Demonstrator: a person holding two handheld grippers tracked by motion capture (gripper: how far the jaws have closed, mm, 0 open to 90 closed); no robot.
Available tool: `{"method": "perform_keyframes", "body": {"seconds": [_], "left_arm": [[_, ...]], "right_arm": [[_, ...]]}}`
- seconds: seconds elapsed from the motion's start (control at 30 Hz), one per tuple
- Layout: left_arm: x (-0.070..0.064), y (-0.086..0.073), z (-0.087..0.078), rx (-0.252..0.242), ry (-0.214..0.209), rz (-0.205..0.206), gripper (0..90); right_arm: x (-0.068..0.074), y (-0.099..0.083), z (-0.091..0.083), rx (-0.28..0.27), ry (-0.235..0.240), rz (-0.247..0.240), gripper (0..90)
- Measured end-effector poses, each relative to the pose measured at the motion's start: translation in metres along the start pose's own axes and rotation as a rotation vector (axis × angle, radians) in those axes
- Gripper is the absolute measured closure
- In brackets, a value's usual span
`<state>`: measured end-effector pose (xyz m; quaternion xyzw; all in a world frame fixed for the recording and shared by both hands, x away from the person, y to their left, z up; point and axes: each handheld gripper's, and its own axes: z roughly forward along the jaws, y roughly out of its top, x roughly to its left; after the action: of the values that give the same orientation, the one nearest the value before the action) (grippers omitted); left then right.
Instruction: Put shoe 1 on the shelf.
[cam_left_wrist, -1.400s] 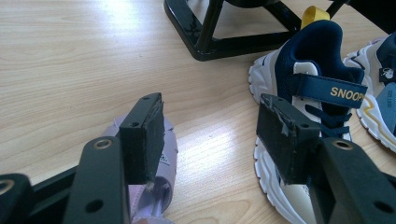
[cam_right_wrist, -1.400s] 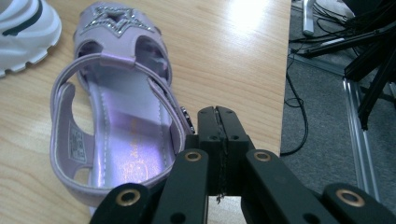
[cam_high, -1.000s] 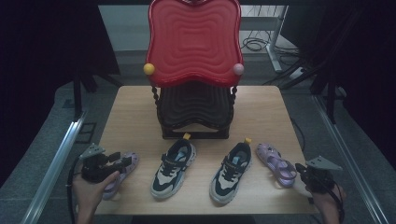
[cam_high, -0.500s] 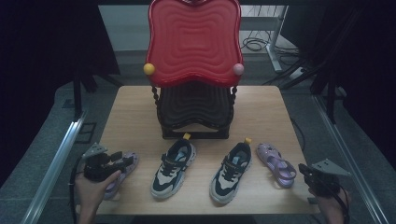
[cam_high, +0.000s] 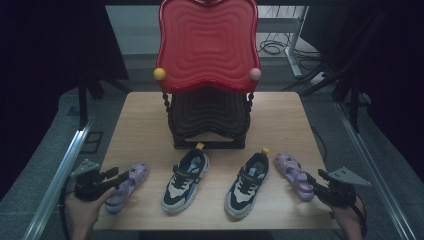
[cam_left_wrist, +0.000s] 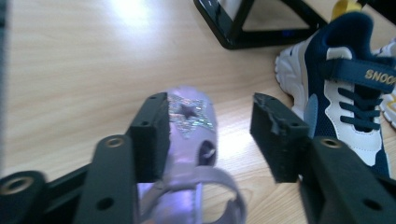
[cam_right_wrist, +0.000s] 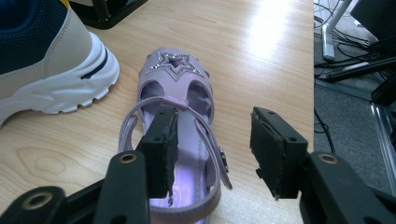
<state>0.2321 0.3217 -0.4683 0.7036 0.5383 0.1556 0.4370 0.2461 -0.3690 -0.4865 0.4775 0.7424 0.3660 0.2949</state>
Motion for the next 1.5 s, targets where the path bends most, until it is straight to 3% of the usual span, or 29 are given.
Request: {"method": "perform_keyframes", "body": {"seconds": [0.13, 0.3, 0.47, 0.77, 1.07, 1.27, 1.5], "left_arm": [[0.007, -0.004, -0.013, -0.008, -0.024, 0.016, 55.7], [0.004, -0.010, -0.014, 0.034, -0.034, 0.047, 59.3], [0.000, -0.018, -0.012, 0.080, -0.050, 0.056, 60.3], [-0.007, -0.023, -0.012, 0.131, -0.057, 0.082, 60.8], [-0.014, -0.027, 0.008, 0.252, -0.018, 0.143, 64.5], [-0.014, -0.029, 0.015, 0.265, -0.019, 0.151, 66.4], [-0.017, -0.030, 0.019, 0.269, -0.046, 0.160, 79.0]], "right_arm": [[-0.002, 0.000, 0.000, -0.001, -0.006, 0.002, 50.5], [-0.003, 0.001, -0.002, -0.006, -0.015, 0.016, 50.0], [-0.005, 0.002, -0.003, -0.030, 0.016, 0.068, 49.9], [-0.006, 0.000, 0.001, -0.012, 0.008, 0.082, 49.4], [-0.006, 0.000, 0.002, -0.018, 0.025, 0.091, 48.8], [-0.005, 0.000, 0.003, -0.012, 0.025, 0.093, 48.7], [-0.003, -0.001, 0.006, 0.000, 0.032, 0.086, 48.5]]}}
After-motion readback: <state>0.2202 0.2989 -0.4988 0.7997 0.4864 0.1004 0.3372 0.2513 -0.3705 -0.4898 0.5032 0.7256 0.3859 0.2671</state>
